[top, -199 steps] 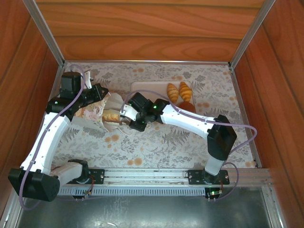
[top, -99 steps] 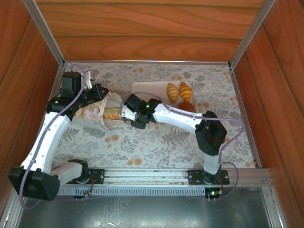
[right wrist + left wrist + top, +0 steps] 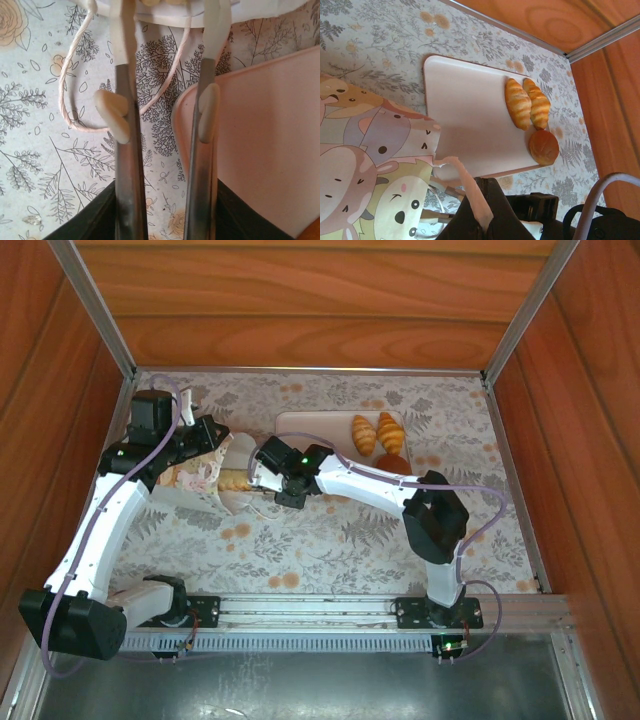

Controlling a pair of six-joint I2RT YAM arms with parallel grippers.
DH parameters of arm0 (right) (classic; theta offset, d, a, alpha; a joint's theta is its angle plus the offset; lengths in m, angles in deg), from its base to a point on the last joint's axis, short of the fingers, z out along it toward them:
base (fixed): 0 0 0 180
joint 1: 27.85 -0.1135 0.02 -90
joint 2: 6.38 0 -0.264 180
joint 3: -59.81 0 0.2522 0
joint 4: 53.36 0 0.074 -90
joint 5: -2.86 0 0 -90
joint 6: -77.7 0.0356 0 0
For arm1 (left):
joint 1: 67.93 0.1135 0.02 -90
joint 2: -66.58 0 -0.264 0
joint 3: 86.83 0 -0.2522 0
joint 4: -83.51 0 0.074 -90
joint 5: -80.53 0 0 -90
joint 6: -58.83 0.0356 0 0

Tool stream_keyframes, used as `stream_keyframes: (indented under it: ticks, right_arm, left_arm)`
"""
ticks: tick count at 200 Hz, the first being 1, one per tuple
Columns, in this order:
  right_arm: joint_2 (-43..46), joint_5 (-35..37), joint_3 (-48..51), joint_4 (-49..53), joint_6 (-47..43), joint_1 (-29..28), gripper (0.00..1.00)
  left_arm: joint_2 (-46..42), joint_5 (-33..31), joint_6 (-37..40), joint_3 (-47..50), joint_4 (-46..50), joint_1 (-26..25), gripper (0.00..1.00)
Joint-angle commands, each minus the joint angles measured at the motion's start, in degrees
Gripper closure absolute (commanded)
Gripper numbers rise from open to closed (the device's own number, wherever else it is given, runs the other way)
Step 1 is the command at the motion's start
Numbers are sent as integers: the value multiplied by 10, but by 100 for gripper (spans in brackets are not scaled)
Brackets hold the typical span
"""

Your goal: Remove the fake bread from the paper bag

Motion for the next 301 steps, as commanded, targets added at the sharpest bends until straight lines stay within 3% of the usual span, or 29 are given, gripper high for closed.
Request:
stream_keyframes:
  ticks: [1, 31, 68, 102, 127, 174, 229, 301]
  right_arm:
    - [8, -15, -28, 20, 18, -4, 59]
    - [51, -78, -31, 54, 70, 5, 62]
    - [146, -235, 32, 72, 144, 53, 62]
    - [242, -354, 120, 86, 192, 131, 62]
    - [286, -390, 172, 119, 207, 185, 62]
    - [307, -487, 238, 120, 254, 304, 60]
    - [218, -497, 210, 124, 290, 361, 58]
    - [205, -348, 171, 152, 314, 368, 50]
  left_arm:
    - [-5, -2, 3, -20, 3, -6, 100]
    - [-9, -11, 3, -18, 3, -6, 100]
    - [-17, -37, 1, -13, 3, -6, 100]
    - [-20, -61, -1, -14, 3, -6, 100]
    - [-24, -70, -5, -14, 3, -5, 100]
    - [-26, -75, -11, -11, 1, -6, 100]
    - [-29, -72, -12, -14, -1, -6, 100]
    - [-28, -69, -10, -9, -1, -5, 100]
